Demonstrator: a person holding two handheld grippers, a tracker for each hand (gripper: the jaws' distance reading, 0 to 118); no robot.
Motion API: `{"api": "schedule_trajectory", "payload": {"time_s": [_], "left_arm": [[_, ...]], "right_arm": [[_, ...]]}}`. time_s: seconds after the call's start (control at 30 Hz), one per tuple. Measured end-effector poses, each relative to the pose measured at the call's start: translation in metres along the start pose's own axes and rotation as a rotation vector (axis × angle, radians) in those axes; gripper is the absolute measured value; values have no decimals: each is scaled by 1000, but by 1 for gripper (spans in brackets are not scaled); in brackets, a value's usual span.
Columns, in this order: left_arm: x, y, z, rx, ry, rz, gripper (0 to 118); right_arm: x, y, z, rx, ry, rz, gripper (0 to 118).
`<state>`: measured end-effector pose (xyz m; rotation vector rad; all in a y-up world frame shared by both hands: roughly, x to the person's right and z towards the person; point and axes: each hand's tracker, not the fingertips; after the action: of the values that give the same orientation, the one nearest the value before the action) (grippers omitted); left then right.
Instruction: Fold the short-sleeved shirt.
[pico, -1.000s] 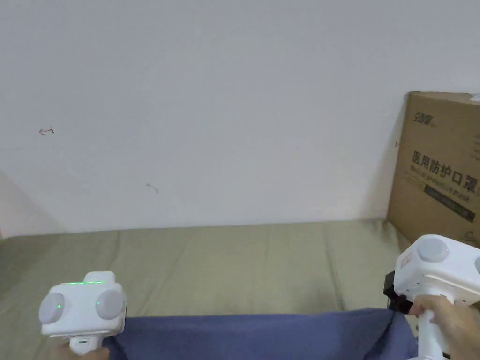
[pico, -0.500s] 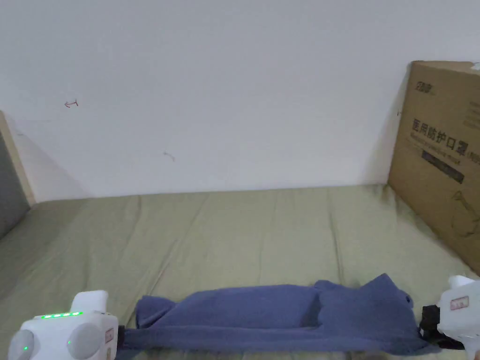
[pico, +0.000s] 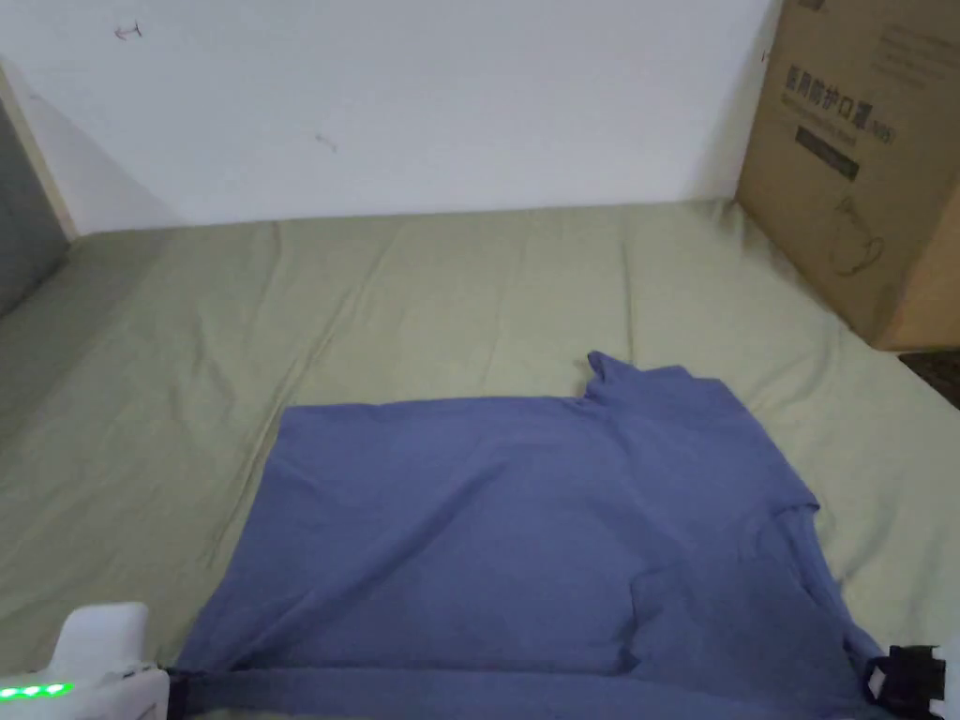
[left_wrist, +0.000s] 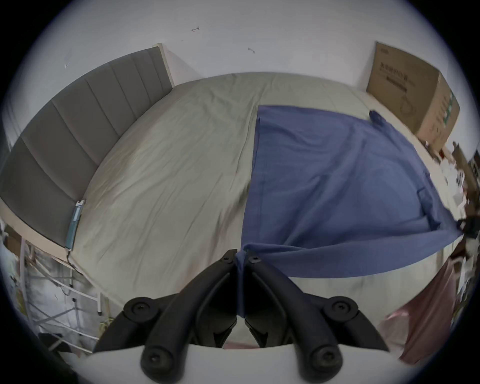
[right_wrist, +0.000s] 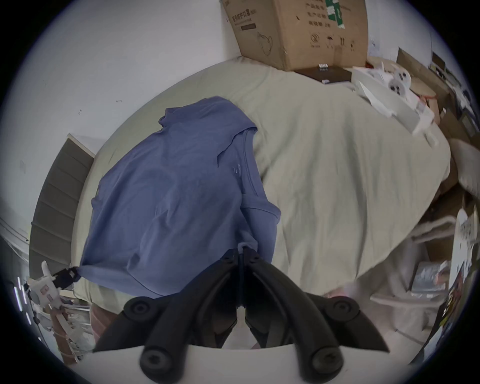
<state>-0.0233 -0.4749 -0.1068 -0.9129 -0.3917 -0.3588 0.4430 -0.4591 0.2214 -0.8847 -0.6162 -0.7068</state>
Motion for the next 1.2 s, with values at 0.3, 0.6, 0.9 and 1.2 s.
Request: {"api": "schedule_trajectory", "payload": {"time_s": [0.3,0.6,0.9,1.2], "left_arm": [[-3,-1,4,2,-70,56,107],[-18,-29,30,84,-211,168,1],[-42,-46,1,16,-152,212,111],[-17,-41,-20,-52,-191,159,31]], "right_arm": [[-9,-4,-3,40,-57,41,68],[-19,-17,15,112,-19,130,7],[-12,-36,-4,33,-17,99,2],[-6,-38,-10,4,-23,66,2]]}}
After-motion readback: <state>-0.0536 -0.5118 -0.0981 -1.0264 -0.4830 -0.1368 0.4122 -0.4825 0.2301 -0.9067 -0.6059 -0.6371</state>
